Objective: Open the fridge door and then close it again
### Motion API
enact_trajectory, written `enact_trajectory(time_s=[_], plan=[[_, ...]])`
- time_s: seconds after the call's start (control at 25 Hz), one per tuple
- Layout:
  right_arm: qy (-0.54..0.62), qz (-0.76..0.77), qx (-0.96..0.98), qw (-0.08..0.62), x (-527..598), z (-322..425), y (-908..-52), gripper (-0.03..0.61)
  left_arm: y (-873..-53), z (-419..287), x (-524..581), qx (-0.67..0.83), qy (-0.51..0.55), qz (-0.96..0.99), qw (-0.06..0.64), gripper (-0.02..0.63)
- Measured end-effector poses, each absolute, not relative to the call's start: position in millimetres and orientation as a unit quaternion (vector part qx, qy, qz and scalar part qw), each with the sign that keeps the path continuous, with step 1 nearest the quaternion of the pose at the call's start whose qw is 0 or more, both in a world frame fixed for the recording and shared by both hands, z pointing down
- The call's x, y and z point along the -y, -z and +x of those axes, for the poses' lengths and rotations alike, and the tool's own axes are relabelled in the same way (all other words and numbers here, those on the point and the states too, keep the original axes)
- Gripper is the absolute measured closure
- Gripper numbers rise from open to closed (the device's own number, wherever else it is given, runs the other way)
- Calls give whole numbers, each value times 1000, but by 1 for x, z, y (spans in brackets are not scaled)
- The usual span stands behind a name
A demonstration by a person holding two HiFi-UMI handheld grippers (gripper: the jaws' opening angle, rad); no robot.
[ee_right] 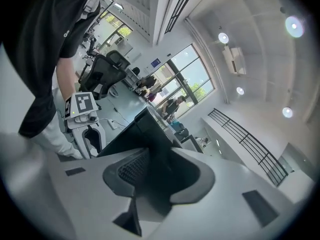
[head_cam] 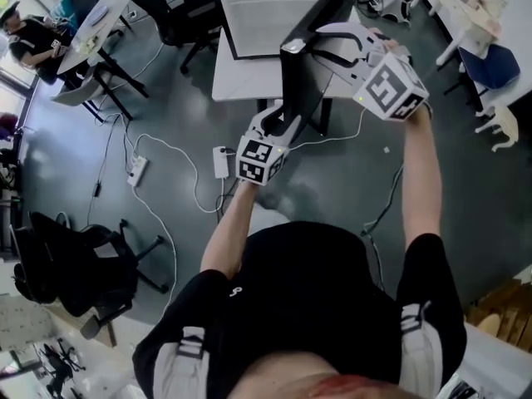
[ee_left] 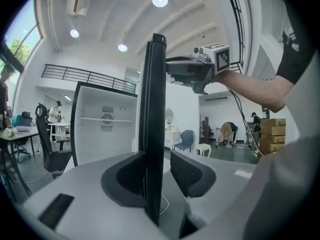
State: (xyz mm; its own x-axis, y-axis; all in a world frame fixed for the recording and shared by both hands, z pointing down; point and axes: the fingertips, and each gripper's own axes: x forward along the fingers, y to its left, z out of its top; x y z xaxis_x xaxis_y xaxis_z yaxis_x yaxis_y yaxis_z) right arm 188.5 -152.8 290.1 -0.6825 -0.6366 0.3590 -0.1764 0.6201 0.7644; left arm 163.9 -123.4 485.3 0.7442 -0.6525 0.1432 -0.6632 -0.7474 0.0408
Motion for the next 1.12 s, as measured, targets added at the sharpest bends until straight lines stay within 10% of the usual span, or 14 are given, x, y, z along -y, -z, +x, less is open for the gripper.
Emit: enact_trajectory(time_s=[0.76,0.92,1.12], plan=[[145,567,809,56,102,336,-304,578,-462,279,57,350,-41,930,105,506],[21,618,784,-55,72,354,-345,580,-433,246,57,385,7,917,102,615],[-59,627,777,29,49,348,-435,584,-428,209,54,430,9,900,79,615]])
